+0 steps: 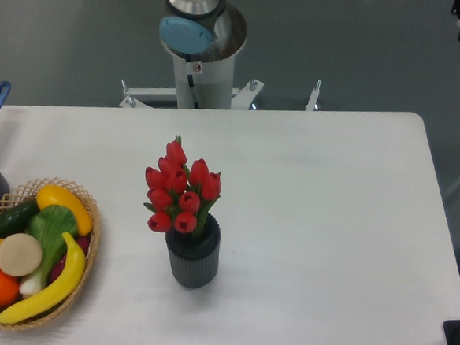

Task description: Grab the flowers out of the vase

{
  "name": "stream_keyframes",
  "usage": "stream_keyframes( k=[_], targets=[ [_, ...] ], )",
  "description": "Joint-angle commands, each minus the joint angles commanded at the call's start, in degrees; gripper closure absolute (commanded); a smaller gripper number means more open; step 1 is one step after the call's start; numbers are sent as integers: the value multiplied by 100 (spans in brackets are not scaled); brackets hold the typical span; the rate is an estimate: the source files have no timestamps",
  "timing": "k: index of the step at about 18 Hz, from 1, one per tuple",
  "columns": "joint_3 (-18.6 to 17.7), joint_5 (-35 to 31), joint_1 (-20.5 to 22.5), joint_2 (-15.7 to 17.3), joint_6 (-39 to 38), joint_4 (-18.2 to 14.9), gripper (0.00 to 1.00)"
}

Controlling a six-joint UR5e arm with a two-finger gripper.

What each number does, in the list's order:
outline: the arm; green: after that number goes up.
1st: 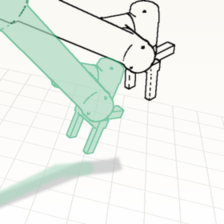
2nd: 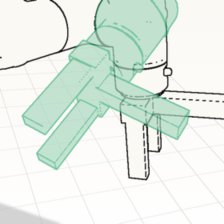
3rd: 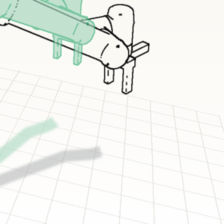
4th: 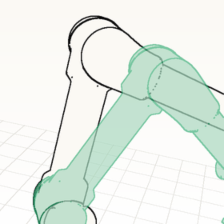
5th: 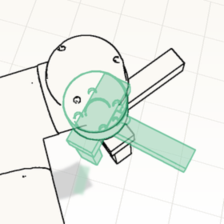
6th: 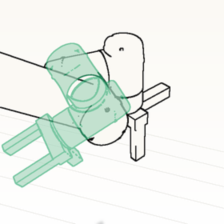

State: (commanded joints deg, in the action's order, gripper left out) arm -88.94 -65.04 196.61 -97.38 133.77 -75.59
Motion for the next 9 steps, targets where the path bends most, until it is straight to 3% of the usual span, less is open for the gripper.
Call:
stream_keyframes(
  k=[6,9],
  targets=[
    [-141,52,-88,88,-139,0,0],
    [-298,97,-307,88,-1035,52,0]
  ],
)
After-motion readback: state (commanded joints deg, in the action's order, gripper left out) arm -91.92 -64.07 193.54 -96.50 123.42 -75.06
